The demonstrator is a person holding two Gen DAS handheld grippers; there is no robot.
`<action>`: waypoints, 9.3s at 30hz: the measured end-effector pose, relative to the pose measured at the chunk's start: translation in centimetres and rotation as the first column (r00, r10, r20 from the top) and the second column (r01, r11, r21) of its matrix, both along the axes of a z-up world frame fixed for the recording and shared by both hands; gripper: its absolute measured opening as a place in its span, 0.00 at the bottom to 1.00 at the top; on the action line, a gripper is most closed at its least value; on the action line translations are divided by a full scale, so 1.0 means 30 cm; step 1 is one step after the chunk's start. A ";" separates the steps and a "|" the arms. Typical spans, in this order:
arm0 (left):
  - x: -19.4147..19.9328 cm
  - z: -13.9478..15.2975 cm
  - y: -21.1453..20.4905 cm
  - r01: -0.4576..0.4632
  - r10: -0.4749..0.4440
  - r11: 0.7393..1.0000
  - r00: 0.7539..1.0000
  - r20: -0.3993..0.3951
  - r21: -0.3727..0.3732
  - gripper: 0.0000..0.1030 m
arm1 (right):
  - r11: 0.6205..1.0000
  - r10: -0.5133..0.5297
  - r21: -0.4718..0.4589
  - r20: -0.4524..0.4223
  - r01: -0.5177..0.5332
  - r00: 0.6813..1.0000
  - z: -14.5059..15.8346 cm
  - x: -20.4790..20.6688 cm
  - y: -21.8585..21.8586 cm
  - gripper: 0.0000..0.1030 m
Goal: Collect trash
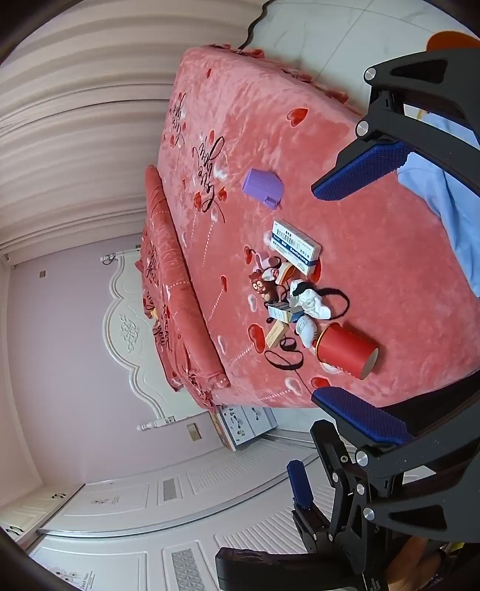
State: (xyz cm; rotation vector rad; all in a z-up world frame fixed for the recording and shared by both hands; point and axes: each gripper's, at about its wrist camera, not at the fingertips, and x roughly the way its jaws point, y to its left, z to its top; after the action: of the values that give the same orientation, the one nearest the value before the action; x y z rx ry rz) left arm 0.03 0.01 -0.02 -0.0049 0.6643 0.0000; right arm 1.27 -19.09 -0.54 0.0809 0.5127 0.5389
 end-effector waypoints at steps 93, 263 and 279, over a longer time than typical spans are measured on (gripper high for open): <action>0.008 -0.073 0.011 0.035 -0.034 0.999 0.997 -0.067 0.017 0.94 | 1.000 0.014 0.004 -0.052 -0.014 0.999 -0.037 0.026 0.001 0.96; 0.311 -0.360 -1.184 0.903 -0.861 0.422 0.370 -0.348 -0.086 0.82 | 0.844 -0.493 0.023 -0.358 0.536 0.793 -0.403 -0.128 -1.161 0.55; 0.317 -0.221 -0.823 0.777 -0.756 0.629 0.599 -0.262 -0.037 0.92 | 0.941 -0.317 0.028 -0.283 0.338 0.905 -0.237 -0.020 -0.832 0.58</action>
State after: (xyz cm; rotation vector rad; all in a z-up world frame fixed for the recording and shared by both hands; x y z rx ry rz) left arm 9.56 -24.66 -6.66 0.3775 0.8843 -0.8399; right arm 0.68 -44.04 -7.66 0.3135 0.7334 0.2154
